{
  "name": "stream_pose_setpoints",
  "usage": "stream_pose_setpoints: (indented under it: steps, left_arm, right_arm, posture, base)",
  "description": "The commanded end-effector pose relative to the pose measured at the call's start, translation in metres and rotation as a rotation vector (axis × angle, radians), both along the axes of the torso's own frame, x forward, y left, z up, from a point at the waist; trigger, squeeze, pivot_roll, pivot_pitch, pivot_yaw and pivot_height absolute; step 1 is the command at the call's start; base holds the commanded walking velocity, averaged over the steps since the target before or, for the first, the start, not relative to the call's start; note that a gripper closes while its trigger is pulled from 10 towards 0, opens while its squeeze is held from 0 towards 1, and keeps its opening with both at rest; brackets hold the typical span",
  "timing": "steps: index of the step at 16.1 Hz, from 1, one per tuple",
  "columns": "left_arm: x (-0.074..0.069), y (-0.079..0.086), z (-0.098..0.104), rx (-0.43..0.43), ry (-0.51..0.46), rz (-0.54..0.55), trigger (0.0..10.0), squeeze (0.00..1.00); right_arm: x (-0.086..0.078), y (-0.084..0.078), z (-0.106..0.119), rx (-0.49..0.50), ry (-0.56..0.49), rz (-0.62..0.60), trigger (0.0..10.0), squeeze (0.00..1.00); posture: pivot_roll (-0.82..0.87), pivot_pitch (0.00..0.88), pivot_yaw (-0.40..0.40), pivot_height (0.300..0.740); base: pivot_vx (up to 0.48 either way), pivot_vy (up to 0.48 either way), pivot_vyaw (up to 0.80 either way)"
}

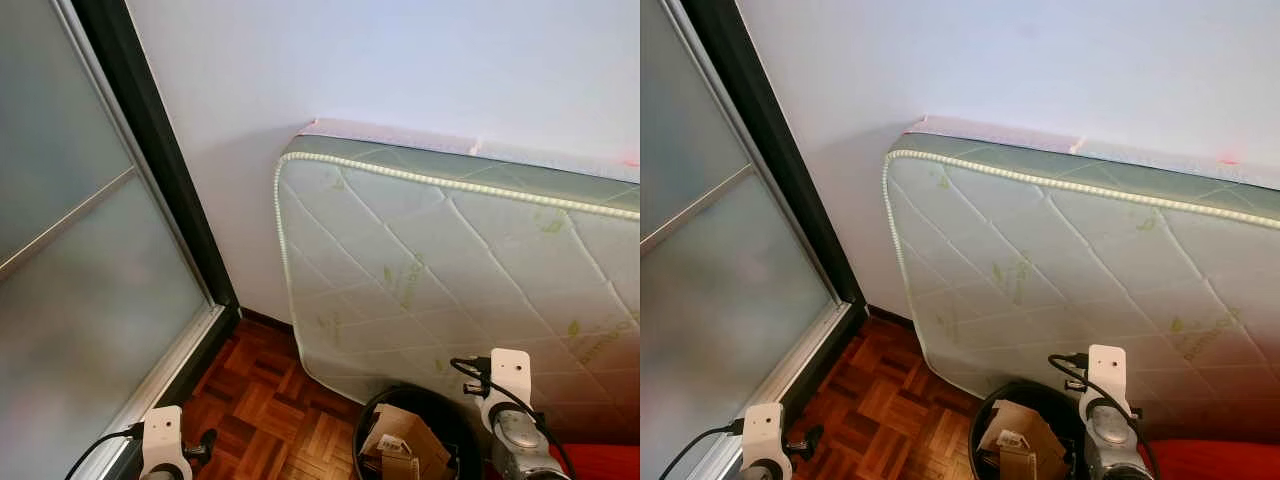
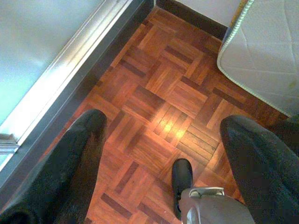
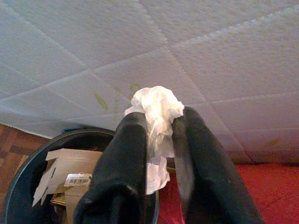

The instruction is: Clean up the room

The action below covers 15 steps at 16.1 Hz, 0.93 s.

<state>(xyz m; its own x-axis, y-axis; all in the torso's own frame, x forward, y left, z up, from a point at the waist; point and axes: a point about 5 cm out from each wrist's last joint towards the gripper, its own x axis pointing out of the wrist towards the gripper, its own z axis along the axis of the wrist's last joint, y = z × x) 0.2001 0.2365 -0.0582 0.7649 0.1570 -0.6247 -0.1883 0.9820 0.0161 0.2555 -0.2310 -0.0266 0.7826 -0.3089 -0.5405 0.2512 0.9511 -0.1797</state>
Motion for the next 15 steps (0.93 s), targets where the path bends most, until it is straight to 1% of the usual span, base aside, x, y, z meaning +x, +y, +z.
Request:
stream_pose_setpoints:
  steps: [1,8,11,15]
  left_arm:
    - [-0.0061,0.0054,-0.0025,-0.002,0.025,0.012,10.0,0.0]
    - [-0.0053,0.0056,-0.0021,-0.002,0.025,0.012,10.0,0.0]
    - [-0.0045,0.0057,-0.0017,-0.001,0.025,0.011,10.0,0.0]
    - [-0.004,0.0058,-0.0014,0.0,0.022,0.012,10.0,0.0]
  right_arm:
    - [-0.0041,0.0018,-0.004,0.01,0.019,-0.007,10.0,0.87]
    - [-0.0049,0.0048,-0.0059,0.031,0.028,0.005,10.0,0.86]
    - [-0.0055,0.0085,-0.0075,0.053,0.034,0.017,10.0,0.86]
    - [-0.0082,0.0097,-0.01,0.053,0.049,0.021,10.0,0.86]
  posture:
    - [0.08,0.043,0.043,0.74]
    - [0.08,0.045,0.045,0.74]
    - [0.08,0.044,0.046,0.74]
    - [0.08,0.042,0.047,0.74]
  base:
    - [0.0,0.0,0.0]
    - [0.0,0.0,0.0]
    - [0.0,0.0,0.0]
    - [0.0,0.0,0.0]
